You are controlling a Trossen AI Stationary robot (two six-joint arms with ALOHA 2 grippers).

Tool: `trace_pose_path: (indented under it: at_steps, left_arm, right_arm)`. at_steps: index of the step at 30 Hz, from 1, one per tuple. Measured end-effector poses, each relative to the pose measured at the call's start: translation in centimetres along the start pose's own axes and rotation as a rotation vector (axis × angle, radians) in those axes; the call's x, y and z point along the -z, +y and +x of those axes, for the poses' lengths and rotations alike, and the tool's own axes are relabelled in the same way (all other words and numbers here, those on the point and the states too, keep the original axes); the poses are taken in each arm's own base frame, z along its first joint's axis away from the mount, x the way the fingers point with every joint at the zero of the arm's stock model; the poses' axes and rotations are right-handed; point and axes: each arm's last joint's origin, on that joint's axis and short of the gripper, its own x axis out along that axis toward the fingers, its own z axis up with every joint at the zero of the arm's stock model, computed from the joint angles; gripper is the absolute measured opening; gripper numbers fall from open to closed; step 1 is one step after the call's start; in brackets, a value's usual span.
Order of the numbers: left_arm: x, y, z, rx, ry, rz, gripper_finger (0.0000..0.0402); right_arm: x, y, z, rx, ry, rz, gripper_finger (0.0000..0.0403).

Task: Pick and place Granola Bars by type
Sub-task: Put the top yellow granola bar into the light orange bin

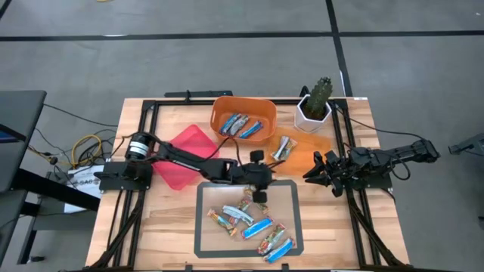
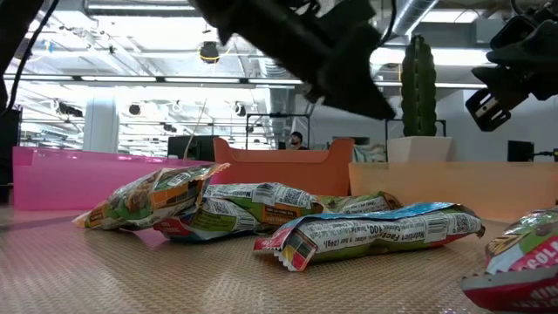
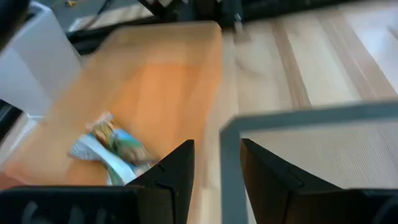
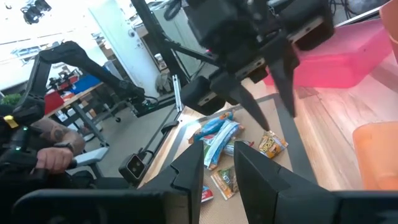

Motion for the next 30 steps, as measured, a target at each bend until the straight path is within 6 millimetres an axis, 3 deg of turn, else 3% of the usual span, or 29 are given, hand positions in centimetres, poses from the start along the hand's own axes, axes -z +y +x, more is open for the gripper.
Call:
trace_pose_path:
  at_steps: [14,24,30]
  left_arm:
    - [3.6,-4.0,-2.5,0.138,0.172,0.118,0.0123]
    - [3.7,-5.2,-3.0,0.195,0.159,0.406,0.0125]
    - [3.7,-5.1,-2.9,0.198,0.154,0.477,0.0153]
  right_arm:
    - [0.0,0.0,0.0,0.000,0.000,0.000,0.0082]
    - [0.0,0.0,0.0,0.000,-0.001,0.000,0.0082]
    - [0.0,0.0,0.0,0.000,0.000,0.000,0.0082]
